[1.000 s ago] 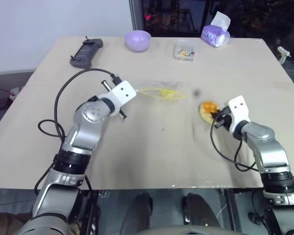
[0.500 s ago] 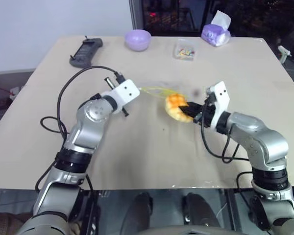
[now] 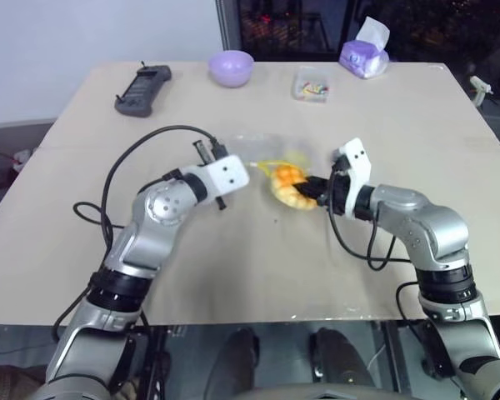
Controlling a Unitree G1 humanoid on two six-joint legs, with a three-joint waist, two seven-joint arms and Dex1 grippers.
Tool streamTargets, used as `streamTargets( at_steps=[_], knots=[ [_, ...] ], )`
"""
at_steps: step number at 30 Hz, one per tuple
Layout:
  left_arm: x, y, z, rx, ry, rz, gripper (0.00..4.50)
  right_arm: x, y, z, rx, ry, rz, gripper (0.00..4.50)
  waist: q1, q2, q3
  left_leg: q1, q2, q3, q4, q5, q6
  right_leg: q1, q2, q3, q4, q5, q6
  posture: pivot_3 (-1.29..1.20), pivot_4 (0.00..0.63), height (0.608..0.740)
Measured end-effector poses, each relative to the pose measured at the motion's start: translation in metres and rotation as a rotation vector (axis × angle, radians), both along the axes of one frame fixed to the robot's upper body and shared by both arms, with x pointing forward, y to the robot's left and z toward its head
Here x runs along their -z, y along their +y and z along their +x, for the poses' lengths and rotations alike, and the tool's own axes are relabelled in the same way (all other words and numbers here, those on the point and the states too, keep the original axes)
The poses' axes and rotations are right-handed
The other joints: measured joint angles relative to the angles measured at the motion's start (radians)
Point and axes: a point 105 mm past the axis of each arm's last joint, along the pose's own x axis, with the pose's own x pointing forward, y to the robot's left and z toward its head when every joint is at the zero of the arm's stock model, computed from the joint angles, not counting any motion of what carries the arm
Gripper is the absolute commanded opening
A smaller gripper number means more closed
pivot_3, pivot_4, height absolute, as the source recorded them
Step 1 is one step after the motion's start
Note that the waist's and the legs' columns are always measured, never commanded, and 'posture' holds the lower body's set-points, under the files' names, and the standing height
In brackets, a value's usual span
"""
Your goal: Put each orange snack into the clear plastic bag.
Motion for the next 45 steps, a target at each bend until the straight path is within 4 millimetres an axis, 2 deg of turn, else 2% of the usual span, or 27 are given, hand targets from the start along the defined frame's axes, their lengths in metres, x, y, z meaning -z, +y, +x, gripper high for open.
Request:
streamTargets(
  at_steps=[5, 12, 14, 18, 23, 26, 29, 32, 35, 38, 39, 40, 45],
  knots=[
    [0.012, -0.003, -0.009, 0.064, 0.042, 0.020, 0.00, -0.002, 0.004, 0.012, 0.058, 0.067, 0.117, 0.71, 0.000, 0.000, 0.000, 0.000, 0.000, 0.000, 0.000, 0.000, 0.000, 0.000, 0.000, 0.000, 0.000, 0.000, 0.000, 0.00, 0.150, 0.740],
    [0.017, -0.002, -0.014, 0.097, 0.081, 0.043, 0.00, -0.008, 0.002, 0.024, 0.154, 0.130, 0.270, 0.71, 0.000, 0.000, 0.000, 0.000, 0.000, 0.001, -0.001, 0.000, 0.000, -0.001, 0.000, 0.001, 0.000, 0.000, 0.000, 0.00, 0.150, 0.740],
    [0.019, -0.002, -0.014, 0.105, 0.096, 0.042, 0.00, -0.010, -0.004, 0.030, 0.211, 0.094, 0.249, 0.71, 0.001, 0.000, 0.000, 0.000, 0.000, 0.001, -0.001, 0.000, 0.000, -0.001, 0.000, 0.001, 0.000, 0.000, 0.000, 0.00, 0.150, 0.740],
    [0.021, -0.001, -0.014, 0.099, 0.127, 0.033, 0.00, -0.010, -0.014, 0.040, 0.279, -0.072, 0.078, 0.71, -0.001, 0.001, 0.000, 0.000, 0.000, 0.002, -0.001, 0.000, 0.000, -0.002, 0.000, 0.002, 0.000, 0.000, 0.000, 0.00, 0.150, 0.740],
    [0.013, -0.004, -0.012, 0.107, 0.115, 0.031, 0.00, -0.014, -0.006, 0.040, 0.262, -0.219, -0.024, 0.71, -0.004, 0.001, 0.000, 0.000, 0.001, 0.004, -0.001, 0.000, 0.000, -0.004, 0.001, 0.004, 0.001, 0.000, 0.000, 0.00, 0.150, 0.740],
    [0.011, -0.015, -0.015, 0.148, 0.112, 0.009, 0.00, -0.009, 0.013, 0.038, 0.259, -0.135, 0.076, 0.71, -0.004, 0.001, 0.000, 0.000, 0.002, 0.005, -0.002, 0.000, 0.000, -0.004, 0.002, 0.005, 0.001, 0.000, 0.000, 0.00, 0.150, 0.740],
    [0.007, -0.025, -0.021, 0.206, 0.084, 0.020, 0.00, 0.005, 0.028, 0.039, 0.283, -0.018, 0.139, 0.71, -0.002, 0.001, 0.000, 0.000, 0.002, 0.006, -0.002, 0.000, 0.000, -0.005, 0.002, 0.006, 0.002, 0.000, 0.000, 0.00, 0.150, 0.740],
    [0.009, -0.023, -0.024, 0.213, 0.082, 0.039, 0.00, 0.014, 0.023, 0.044, 0.316, 0.007, 0.114, 0.71, 0.003, 0.001, 0.000, -0.001, 0.001, 0.006, -0.002, 0.000, 0.000, -0.005, 0.001, 0.007, 0.001, 0.000, 0.000, 0.00, 0.150, 0.740],
    [0.011, -0.018, -0.023, 0.196, 0.087, 0.043, 0.00, 0.011, 0.017, 0.047, 0.334, -0.005, 0.108, 1.60, 0.000, 0.001, 0.000, 0.000, 0.002, 0.006, -0.002, 0.000, 0.000, -0.005, 0.002, 0.007, 0.001, 0.000, 0.000, 0.00, 0.150, 0.740],
    [0.010, -0.015, -0.021, 0.185, 0.083, 0.035, 0.00, 0.008, 0.012, 0.049, 0.344, -0.014, 0.105, 2.72, -0.002, 0.001, 0.000, 0.000, 0.002, 0.006, -0.002, 0.000, 0.000, -0.005, 0.002, 0.007, 0.001, 0.000, 0.000, 0.00, 0.150, 0.740],
    [0.011, -0.014, -0.020, 0.176, 0.088, 0.031, 0.00, 0.008, 0.010, 0.050, 0.346, -0.015, 0.104, 3.27, -0.003, 0.001, 0.000, 0.000, 0.002, 0.006, -0.002, 0.000, 0.000, -0.005, 0.002, 0.007, 0.001, 0.000, 0.000, 0.00, 0.150, 0.740],
    [0.012, -0.012, -0.019, 0.160, 0.097, 0.025, 0.00, 0.008, 0.009, 0.050, 0.348, -0.010, 0.107, 3.44, -0.003, 0.001, 0.000, 0.000, 0.002, 0.006, -0.002, 0.000, 0.000, -0.005, 0.002, 0.007, 0.001, 0.000, 0.000, 0.00, 0.150, 0.740],
    [0.017, 0.004, -0.009, 0.084, 0.118, 0.023, 0.00, 0.003, 0.008, 0.045, 0.338, 0.076, 0.208, 3.44, -0.003, 0.001, 0.000, 0.000, 0.002, 0.006, -0.002, 0.000, 0.000, -0.005, 0.002, 0.007, 0.001, 0.000, 0.000, 0.00, 0.150, 0.740]
  ],
)
